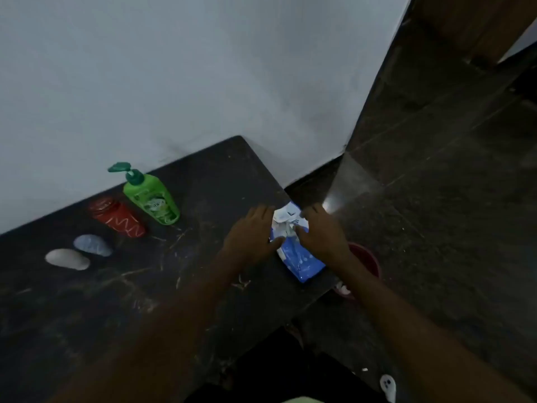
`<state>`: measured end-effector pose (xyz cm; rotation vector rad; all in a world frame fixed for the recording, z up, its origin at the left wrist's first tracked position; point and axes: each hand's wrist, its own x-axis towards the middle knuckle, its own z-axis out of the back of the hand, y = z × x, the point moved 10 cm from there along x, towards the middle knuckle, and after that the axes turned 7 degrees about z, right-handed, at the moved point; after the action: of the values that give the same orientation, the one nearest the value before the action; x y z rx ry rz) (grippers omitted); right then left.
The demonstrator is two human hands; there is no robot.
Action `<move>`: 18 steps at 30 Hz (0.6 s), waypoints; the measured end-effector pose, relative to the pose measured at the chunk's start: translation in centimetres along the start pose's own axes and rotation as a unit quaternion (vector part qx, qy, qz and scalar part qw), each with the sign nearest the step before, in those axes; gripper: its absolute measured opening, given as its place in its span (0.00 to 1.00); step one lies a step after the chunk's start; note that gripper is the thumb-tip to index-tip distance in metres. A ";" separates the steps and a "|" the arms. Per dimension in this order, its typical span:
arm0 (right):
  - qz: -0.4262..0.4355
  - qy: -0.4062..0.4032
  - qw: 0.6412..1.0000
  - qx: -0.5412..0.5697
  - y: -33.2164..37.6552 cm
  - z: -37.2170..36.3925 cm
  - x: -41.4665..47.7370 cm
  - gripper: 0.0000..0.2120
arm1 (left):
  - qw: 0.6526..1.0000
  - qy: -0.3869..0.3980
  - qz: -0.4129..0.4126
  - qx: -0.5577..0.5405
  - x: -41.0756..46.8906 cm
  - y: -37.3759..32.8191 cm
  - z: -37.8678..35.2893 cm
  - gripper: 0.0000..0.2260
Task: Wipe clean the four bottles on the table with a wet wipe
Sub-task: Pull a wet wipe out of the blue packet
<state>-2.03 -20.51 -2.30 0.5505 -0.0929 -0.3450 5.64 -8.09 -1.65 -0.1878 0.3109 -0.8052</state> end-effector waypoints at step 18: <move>-0.100 -0.014 0.993 0.053 -4.9 -6.7 -1.0 0.09 | 0.998 0.006 0.048 -0.033 0.3 -0.7 -10.6 0.30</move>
<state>-3.20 -20.78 -10.62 0.6623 -0.0835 -0.5464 1.79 -9.27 -11.46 -0.2280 0.3556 -0.7019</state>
